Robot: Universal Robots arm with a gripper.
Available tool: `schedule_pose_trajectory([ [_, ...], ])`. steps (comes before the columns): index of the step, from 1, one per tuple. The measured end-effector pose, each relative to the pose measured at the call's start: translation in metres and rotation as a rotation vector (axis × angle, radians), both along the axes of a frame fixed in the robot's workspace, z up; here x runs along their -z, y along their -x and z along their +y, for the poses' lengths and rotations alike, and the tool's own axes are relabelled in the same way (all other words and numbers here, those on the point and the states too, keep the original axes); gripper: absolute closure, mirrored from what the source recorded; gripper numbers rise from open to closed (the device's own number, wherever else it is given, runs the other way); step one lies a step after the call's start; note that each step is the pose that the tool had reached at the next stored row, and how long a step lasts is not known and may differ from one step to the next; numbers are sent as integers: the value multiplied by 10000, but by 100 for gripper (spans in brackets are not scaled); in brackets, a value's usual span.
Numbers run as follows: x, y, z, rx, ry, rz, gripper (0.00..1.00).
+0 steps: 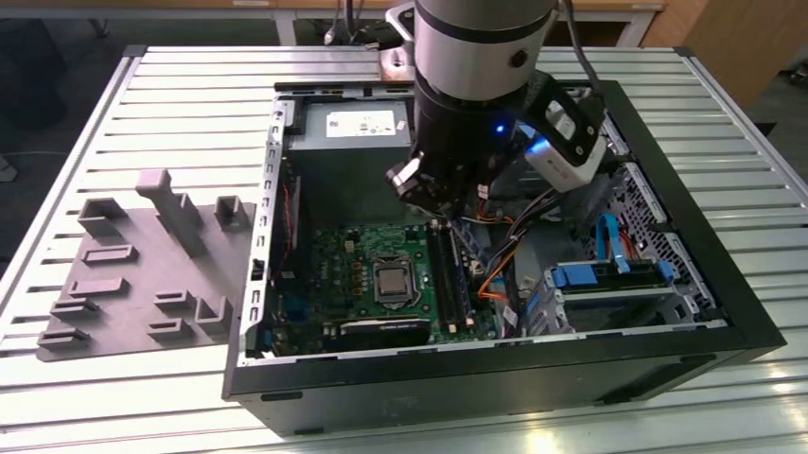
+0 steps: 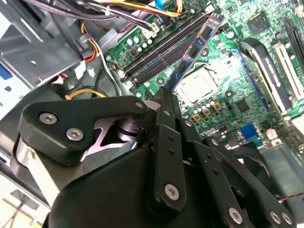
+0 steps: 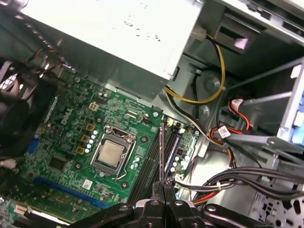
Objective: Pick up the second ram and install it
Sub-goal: 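Insert the second ram into the second slot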
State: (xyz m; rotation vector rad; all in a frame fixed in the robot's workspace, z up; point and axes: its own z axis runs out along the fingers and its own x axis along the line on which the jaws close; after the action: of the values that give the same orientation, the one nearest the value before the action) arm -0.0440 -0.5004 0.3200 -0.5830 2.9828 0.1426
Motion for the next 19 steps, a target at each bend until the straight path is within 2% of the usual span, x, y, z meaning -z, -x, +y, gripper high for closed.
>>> schedule_pose_trajectory([
  [19,5,0,0,2258,-1,0,89],
])
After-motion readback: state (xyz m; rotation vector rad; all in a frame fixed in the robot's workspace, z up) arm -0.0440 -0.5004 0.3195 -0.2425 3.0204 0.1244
